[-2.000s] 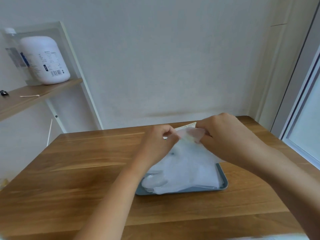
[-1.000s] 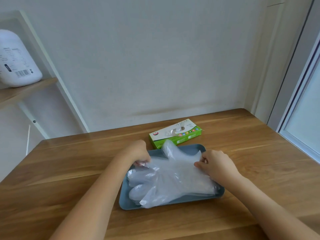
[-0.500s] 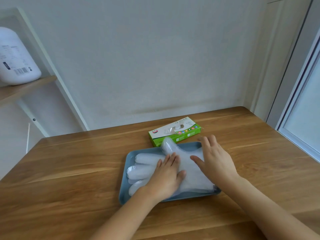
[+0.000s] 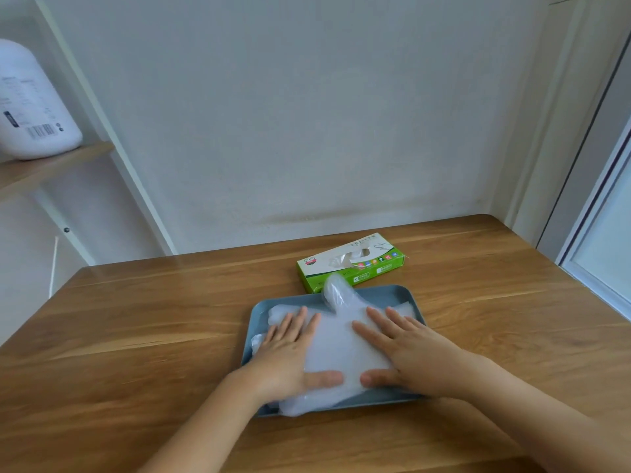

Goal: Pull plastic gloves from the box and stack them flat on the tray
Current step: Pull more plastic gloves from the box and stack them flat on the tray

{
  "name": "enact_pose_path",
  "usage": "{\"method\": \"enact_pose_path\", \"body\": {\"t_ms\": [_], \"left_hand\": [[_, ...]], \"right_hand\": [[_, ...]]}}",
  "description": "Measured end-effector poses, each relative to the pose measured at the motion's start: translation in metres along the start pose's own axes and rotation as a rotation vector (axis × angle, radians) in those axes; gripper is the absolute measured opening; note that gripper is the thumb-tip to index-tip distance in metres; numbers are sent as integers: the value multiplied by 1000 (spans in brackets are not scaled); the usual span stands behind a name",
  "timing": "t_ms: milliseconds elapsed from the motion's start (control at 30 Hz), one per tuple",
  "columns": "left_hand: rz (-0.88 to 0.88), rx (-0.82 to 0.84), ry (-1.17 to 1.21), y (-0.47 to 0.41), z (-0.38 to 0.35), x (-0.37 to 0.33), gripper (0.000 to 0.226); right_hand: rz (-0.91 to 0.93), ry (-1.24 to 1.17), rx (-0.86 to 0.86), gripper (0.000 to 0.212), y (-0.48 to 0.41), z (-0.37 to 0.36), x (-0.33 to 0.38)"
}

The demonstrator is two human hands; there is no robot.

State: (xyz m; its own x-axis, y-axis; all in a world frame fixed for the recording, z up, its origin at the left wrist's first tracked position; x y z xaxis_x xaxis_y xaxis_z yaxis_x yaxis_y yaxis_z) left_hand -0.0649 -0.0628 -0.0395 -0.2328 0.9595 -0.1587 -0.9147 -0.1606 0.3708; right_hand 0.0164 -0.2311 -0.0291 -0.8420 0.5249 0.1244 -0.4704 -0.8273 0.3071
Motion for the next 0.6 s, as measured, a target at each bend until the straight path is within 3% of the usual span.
{"method": "enact_pose_path", "body": {"t_ms": [167,233,367,433,600], "left_hand": [[39,164,-33,14,24,30,123],[33,180,8,12,37,33,118],[24,-110,201,-12,80,29,74],[-1,-255,368,-31,96,26,57],[-37,-325,403,-83,100,21,70]], "right_hand": [[5,6,79,94,-1,19,-6],[1,-1,36,82,-9,36,-11],[-13,-134,-326,35,-55,83,-26],[-18,-224,-463,23,-80,97,-36],[-45,-301,-532,19,-127,100,-49]]}}
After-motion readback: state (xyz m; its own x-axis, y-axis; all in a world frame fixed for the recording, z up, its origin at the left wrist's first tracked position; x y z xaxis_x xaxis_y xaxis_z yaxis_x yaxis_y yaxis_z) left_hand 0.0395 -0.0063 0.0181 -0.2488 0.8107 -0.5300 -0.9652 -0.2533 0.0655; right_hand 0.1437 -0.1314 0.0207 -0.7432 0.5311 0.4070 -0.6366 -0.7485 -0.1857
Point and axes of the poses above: each hand's wrist, its own y-axis away from the middle knuckle, its own z-axis out of the back of the hand, x = y × z, the point moved 5 cm from there along -y, towards the middle knuckle
